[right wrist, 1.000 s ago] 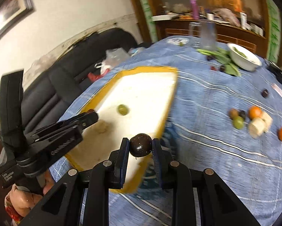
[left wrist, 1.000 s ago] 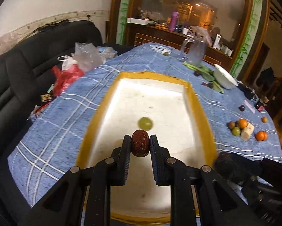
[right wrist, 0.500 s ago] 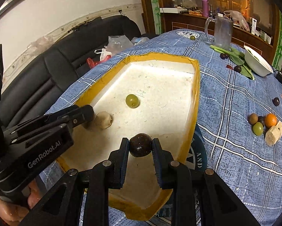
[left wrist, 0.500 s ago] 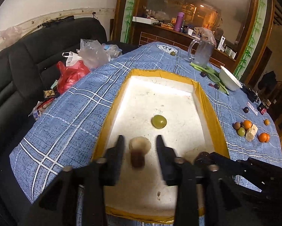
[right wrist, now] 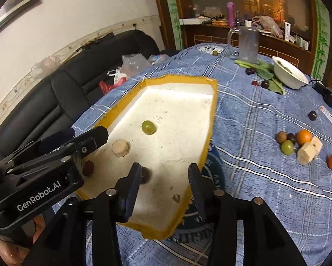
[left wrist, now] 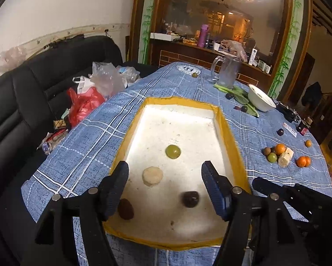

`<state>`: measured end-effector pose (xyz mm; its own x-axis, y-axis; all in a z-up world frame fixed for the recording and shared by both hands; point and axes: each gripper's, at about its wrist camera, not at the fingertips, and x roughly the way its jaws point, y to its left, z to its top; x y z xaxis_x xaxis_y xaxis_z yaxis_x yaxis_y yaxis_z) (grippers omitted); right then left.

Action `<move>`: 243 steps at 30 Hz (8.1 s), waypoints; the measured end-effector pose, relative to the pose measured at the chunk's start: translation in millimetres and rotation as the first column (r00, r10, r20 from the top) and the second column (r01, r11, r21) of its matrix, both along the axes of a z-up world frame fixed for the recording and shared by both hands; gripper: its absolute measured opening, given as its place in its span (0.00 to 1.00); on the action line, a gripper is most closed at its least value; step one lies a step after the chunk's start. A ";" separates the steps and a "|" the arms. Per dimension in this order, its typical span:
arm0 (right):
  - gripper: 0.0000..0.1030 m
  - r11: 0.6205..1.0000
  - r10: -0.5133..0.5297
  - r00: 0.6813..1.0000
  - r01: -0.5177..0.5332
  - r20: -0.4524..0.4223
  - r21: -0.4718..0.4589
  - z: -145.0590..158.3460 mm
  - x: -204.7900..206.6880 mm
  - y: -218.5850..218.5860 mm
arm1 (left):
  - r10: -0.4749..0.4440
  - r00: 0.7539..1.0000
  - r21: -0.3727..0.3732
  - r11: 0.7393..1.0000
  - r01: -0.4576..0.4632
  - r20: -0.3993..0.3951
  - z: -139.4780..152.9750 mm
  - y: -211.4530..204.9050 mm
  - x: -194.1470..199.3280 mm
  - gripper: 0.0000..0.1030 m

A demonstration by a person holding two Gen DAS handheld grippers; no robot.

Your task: Organize fruits

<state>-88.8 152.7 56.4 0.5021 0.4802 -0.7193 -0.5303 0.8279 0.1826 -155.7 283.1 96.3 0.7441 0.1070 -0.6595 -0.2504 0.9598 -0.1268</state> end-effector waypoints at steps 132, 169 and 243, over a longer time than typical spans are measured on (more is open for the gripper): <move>0.37 0.977 0.102 0.973 -0.059 -0.209 0.204 -16.9 84.5 0.1 | 0.050 0.986 -0.048 0.997 -0.059 -0.158 -53.6 44.5 52.2 0.33; 0.61 0.970 -0.142 0.989 0.147 -0.037 0.195 24.8 54.3 -83.5 | -0.107 0.994 -0.252 0.962 0.108 0.016 4.5 6.1 43.0 0.86; 0.36 0.882 -0.454 0.881 0.465 -0.137 0.070 -54.5 153.8 -318.0 | -0.628 0.742 0.106 0.743 0.661 -0.235 -58.9 -300.0 189.7 0.28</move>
